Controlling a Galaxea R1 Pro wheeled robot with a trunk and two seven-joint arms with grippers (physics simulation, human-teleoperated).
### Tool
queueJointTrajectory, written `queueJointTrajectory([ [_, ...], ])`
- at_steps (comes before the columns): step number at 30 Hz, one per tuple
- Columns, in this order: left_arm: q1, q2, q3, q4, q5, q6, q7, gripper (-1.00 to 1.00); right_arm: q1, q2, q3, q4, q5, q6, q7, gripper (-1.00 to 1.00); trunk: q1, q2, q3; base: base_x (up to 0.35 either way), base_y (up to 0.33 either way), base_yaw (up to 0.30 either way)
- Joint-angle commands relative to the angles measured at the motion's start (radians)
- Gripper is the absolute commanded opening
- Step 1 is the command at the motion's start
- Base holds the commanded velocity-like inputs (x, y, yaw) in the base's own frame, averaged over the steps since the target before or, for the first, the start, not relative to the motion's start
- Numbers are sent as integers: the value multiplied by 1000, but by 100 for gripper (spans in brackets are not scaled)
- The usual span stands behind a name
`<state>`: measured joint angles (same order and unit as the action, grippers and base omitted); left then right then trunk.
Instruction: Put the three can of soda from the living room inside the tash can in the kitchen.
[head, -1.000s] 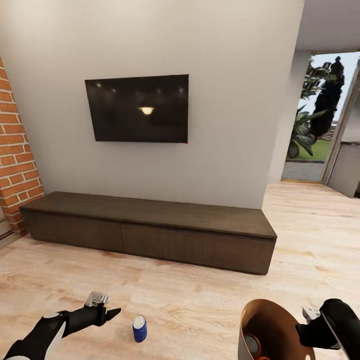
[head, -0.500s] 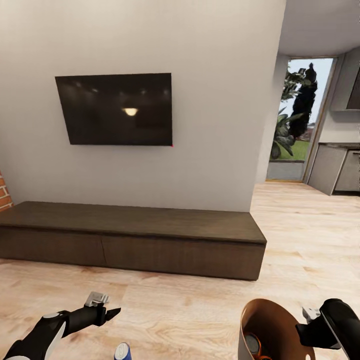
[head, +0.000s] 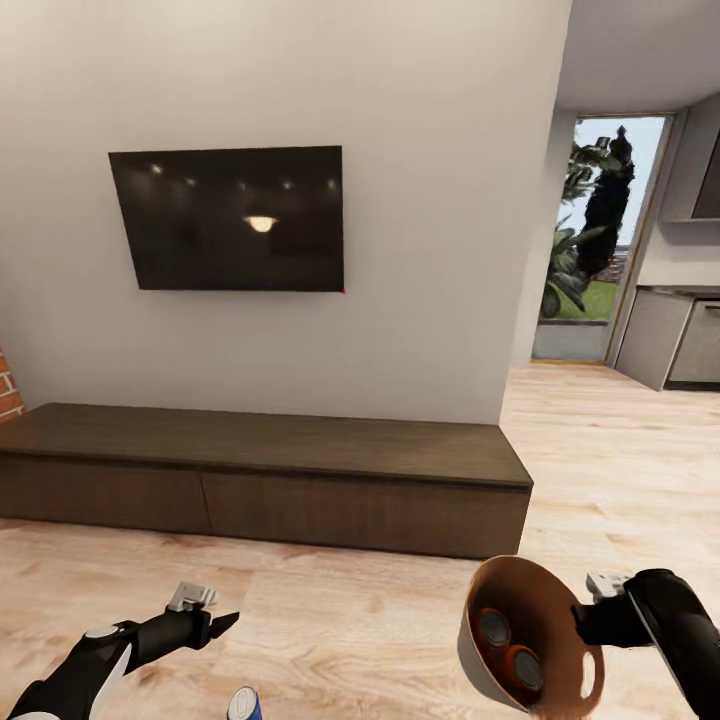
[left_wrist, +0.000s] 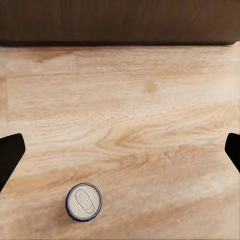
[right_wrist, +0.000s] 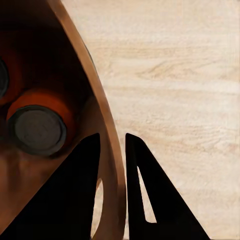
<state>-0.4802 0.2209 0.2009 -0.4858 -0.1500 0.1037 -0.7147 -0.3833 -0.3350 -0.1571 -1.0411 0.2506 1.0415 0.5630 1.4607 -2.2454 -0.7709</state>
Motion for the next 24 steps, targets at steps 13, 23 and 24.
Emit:
queueJointTrajectory([
  [13,0,0,5,7,3,-3,125,100,-23,52,-3,-51,-19,6,2,-100,0,0,0,0,0,0],
  [23,0,-2,6,6,7,3,135,100,-92,52,3,-51,-15,6,6,-100,27,-49,-22,0,0,0],
  [24,-1,-4,6,7,6,2,136,100,-95,50,4,-51,-15,6,7,-100,31,-56,-25,0,0,0],
])
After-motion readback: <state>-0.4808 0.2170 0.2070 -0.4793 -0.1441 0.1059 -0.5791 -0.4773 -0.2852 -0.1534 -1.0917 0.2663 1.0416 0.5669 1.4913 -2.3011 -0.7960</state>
